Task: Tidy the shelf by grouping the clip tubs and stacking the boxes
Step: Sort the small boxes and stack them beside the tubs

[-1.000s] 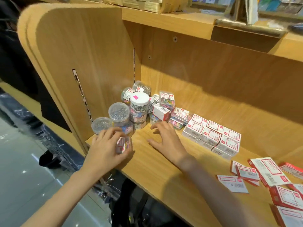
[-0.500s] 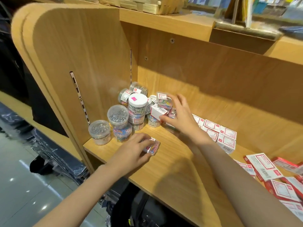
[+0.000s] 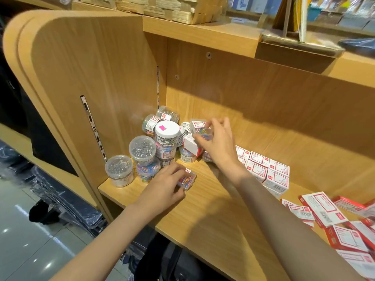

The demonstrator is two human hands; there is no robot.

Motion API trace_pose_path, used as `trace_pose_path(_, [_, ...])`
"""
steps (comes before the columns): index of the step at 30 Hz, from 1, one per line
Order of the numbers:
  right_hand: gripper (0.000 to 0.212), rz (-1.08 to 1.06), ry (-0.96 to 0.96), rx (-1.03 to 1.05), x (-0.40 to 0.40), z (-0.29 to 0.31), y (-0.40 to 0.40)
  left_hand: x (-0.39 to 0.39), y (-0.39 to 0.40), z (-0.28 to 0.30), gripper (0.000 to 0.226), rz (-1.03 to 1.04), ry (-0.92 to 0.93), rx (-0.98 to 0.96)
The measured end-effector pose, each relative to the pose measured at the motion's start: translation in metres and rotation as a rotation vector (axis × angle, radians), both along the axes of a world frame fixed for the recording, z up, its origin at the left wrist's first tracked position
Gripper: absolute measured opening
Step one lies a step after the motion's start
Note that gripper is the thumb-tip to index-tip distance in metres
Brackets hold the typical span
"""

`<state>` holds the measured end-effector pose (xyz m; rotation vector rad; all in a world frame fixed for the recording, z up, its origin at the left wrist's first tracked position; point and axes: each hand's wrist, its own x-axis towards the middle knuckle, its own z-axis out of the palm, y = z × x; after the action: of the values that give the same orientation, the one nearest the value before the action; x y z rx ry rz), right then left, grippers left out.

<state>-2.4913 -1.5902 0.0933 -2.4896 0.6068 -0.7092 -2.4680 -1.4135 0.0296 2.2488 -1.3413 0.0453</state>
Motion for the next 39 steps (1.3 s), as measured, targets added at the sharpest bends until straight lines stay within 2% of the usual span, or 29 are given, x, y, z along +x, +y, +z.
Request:
trace_pose_path(6, [0.033,-0.043,0.060,-0.175,-0.006,-0.023,0.014,0.000,-0.002,0.001,0.039,0.028,0.006,-0.017])
trace_pose_path(7, [0.031,-0.042,0.050,-0.133,-0.005,-0.022,0.016,0.000,-0.002,0.001,0.039,0.029,0.008,-0.017])
trace_pose_path(11, [0.025,0.021,-0.075,0.268,-0.018,-0.012,0.014,0.000,-0.003,0.002,0.038,0.032,0.004,-0.011])
trace_pose_path(14, [0.020,0.043,-0.165,0.353,-0.045,0.007,-0.003,0.000,-0.005,0.002,0.038,0.041,-0.014,-0.012])
trace_pose_path(18, [0.023,-0.074,-0.253,0.170,-0.075,0.016,-0.042,-0.003,-0.015,0.006,0.038,0.047,-0.023,-0.089])
trace_pose_path(21, [0.018,-0.127,-0.116,-0.112,-0.085,0.003,-0.064,-0.005,-0.028,0.010,0.046,0.031,-0.032,-0.130])
trace_pose_path(24, [0.020,-0.109,0.075,-0.330,-0.091,-0.014,-0.075,-0.007,-0.039,0.014,0.039,0.055,-0.044,-0.199])
trace_pose_path(26, [0.024,-0.064,0.151,-0.330,-0.094,-0.018,-0.077,-0.007,-0.041,0.014,0.039,0.086,-0.056,-0.242])
trace_pose_path(28, [0.025,-0.014,0.169,-0.210,-0.098,-0.015,-0.079,-0.005,-0.043,0.012,0.047,0.101,-0.081,-0.234])
trace_pose_path(33, [0.015,-0.032,0.134,-0.142,-0.097,-0.012,-0.075,0.001,-0.053,0.014,0.065,0.105,-0.146,-0.101])
trace_pose_path(39, [0.012,-0.076,0.164,-0.173,-0.089,-0.010,-0.071,0.014,-0.067,0.023,0.059,0.104,-0.254,0.036])
